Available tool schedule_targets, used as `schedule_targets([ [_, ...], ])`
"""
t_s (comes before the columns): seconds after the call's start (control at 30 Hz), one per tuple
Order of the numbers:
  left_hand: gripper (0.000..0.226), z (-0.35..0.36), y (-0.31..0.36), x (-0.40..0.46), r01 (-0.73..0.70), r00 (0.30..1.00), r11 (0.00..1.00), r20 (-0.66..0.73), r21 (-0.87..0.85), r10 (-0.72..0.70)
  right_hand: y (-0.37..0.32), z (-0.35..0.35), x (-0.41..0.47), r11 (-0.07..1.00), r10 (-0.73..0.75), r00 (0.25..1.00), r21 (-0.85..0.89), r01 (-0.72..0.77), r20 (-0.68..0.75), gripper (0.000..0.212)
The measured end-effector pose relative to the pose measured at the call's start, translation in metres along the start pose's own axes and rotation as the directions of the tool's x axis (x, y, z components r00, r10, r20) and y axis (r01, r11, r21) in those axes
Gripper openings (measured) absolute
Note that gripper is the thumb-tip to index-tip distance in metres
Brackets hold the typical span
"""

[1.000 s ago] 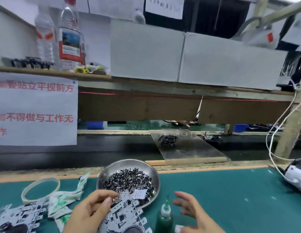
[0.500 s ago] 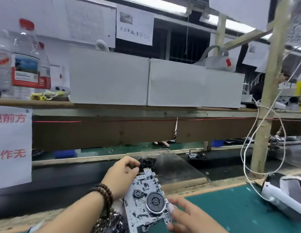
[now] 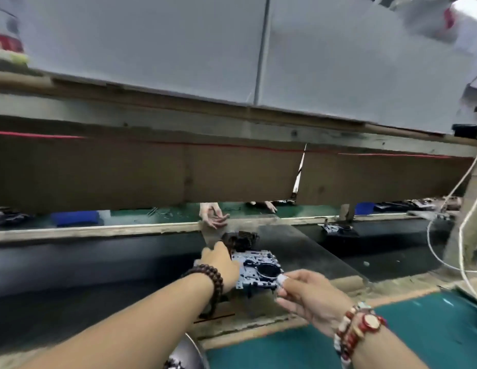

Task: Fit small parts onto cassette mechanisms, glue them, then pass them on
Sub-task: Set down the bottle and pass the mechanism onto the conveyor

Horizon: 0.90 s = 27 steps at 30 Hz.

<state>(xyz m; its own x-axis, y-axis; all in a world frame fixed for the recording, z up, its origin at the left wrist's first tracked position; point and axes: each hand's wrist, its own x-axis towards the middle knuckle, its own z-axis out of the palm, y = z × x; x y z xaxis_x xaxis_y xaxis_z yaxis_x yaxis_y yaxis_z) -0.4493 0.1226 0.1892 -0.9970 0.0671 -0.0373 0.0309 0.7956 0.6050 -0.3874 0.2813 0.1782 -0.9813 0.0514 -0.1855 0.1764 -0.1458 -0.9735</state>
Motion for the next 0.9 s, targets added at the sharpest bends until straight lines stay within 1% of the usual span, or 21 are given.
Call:
schedule_targets([
  [0.07, 0.043, 0.015, -0.01, 0.013, -0.001, 0.995, 1.0, 0.096, 0.019, 0.0, 0.002, 0.002, 0.029, 0.999, -0.001, 1.0, -0.041, 0.0, -0.029, 0.021],
  [0.13, 0.037, 0.023, -0.015, 0.027, -0.006, 0.992, 0.999, 0.129, -0.038, 0.011, 0.003, 0.005, 0.053, 0.998, 0.013, 0.999, -0.062, -0.015, -0.044, 0.022],
  [0.2, 0.034, 0.024, -0.019, 0.043, -0.005, 0.993, 0.99, 0.116, -0.14, 0.022, 0.003, 0.006, 0.072, 0.996, 0.006, 0.997, -0.085, -0.013, -0.076, 0.023],
  [0.23, 0.033, 0.022, -0.02, 0.048, -0.008, 0.994, 0.986, 0.104, -0.166, 0.026, 0.003, 0.006, 0.078, 0.995, 0.003, 0.996, -0.097, -0.012, -0.09, 0.024],
  [0.3, 0.034, 0.02, -0.023, 0.053, -0.019, 0.996, 0.985, 0.077, -0.171, 0.033, 0.004, 0.005, 0.084, 0.991, 0.02, 0.995, -0.129, -0.033, -0.102, 0.019],
  [0.37, 0.039, 0.019, -0.028, 0.05, -0.026, 0.998, 0.987, 0.054, -0.158, 0.035, 0.007, 0.002, 0.084, 0.985, 0.042, 0.993, -0.161, -0.06, -0.11, 0.014],
  [0.47, 0.044, 0.013, -0.038, 0.034, -0.025, 0.998, 0.986, 0.046, -0.164, 0.033, 0.004, 0.001, 0.073, 0.975, 0.06, 0.99, -0.206, -0.086, -0.127, 0.011],
  [0.5, 0.043, 0.008, -0.041, 0.027, -0.022, 0.999, 0.983, 0.044, -0.181, 0.031, 0.001, 0.001, 0.068, 0.972, 0.061, 0.989, -0.218, -0.091, -0.138, 0.014],
  [0.6, 0.038, -0.018, -0.045, 0.002, -0.043, 0.999, 0.975, 0.022, -0.219, 0.049, -0.011, 0.008, 0.049, 0.945, 0.036, 0.986, -0.315, -0.087, -0.164, 0.04],
  [0.63, 0.035, -0.028, -0.046, -0.008, -0.054, 0.998, 0.973, 0.01, -0.223, 0.058, -0.015, 0.01, 0.041, 0.931, 0.015, 0.987, -0.357, -0.072, -0.161, 0.043],
  [0.67, 0.032, -0.038, -0.047, -0.021, -0.066, 0.998, 0.972, 0.0, -0.226, 0.068, -0.02, 0.013, 0.031, 0.922, -0.005, 0.99, -0.383, -0.051, -0.144, 0.041],
  [0.77, 0.024, -0.067, -0.056, -0.065, -0.1, 0.995, 0.962, -0.032, -0.253, 0.095, -0.033, 0.029, -0.01, 0.914, -0.039, 0.997, -0.406, 0.011, -0.062, 0.026],
  [0.9, 0.017, -0.097, -0.075, -0.134, -0.107, 0.991, 0.94, -0.109, -0.325, 0.076, -0.044, 0.066, -0.08, 0.894, -0.093, 0.989, -0.428, 0.132, 0.111, 0.01],
])
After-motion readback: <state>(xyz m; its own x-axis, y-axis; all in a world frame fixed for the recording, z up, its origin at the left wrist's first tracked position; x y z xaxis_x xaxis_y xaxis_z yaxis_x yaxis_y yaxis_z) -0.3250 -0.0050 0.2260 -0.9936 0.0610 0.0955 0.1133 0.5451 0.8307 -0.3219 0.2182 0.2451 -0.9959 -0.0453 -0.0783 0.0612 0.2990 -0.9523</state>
